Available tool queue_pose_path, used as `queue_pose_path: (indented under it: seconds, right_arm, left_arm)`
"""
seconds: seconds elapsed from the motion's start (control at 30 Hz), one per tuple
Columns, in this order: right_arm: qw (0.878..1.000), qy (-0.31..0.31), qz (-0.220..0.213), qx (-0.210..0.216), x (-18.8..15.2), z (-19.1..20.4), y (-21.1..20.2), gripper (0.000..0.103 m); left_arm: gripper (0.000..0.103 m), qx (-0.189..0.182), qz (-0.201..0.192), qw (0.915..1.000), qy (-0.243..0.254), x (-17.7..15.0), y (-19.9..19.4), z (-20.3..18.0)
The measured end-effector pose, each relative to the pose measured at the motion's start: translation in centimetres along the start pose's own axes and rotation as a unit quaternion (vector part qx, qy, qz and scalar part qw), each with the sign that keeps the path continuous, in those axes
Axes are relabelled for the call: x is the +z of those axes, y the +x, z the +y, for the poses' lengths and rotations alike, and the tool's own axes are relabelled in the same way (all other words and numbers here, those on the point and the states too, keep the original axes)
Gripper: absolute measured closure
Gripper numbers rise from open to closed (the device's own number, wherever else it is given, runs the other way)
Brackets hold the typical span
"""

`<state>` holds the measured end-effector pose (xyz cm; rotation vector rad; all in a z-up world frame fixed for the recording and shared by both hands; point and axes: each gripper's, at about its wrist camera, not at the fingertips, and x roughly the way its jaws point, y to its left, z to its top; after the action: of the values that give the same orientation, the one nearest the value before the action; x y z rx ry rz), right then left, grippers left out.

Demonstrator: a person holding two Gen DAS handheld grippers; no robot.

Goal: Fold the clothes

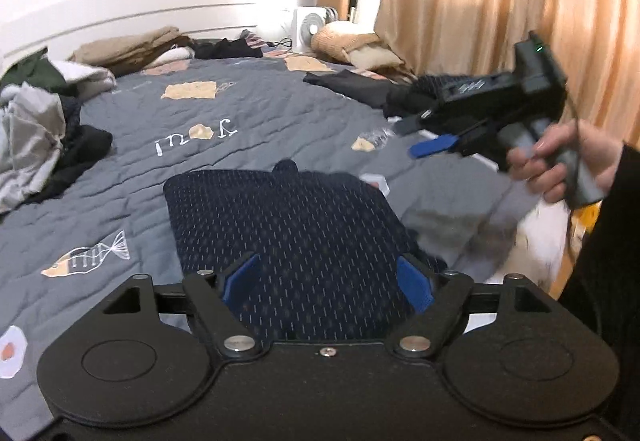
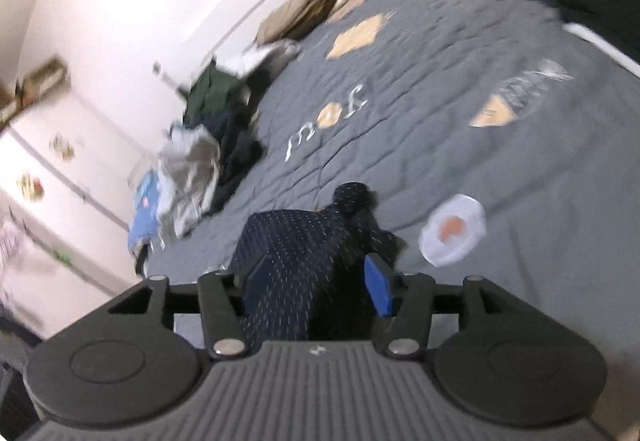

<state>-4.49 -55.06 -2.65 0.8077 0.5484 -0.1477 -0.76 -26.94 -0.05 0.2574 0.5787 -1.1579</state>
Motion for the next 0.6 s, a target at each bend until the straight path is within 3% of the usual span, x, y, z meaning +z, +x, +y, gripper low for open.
queue_pose_path:
  seconds: [0.13,0.27,0.37,0.5,0.6]
  right_arm:
    - [0.998,-0.045,0.032,-0.009,2.1,-0.1,5.6,0.05]
    - [0.999,-0.015,0.042,-0.003,3.3,-2.0,8.6,0.05]
    - [0.998,-0.019,0.054,0.022,3.6,-1.7,9.8,0.05]
    - [0.994,-0.074,0.083,0.011,3.3,-0.3,11.1,0.05]
    - [0.993,-0.071,0.09,0.006,2.9,-0.3,11.8,0.05]
  left_arm:
    - [0.029,-0.001,-0.018,0.9988,-0.045,1.3,2.3,2.5]
    - [0.028,0.0,-0.026,0.9973,-0.068,2.1,3.7,5.2]
    - [0.026,-0.009,-0.021,0.994,-0.107,1.3,4.6,7.8]
    - [0.026,-0.01,-0.013,0.9887,-0.149,0.5,5.5,10.6]
    - [0.026,-0.006,-0.018,0.9861,-0.165,0.6,5.5,11.6]
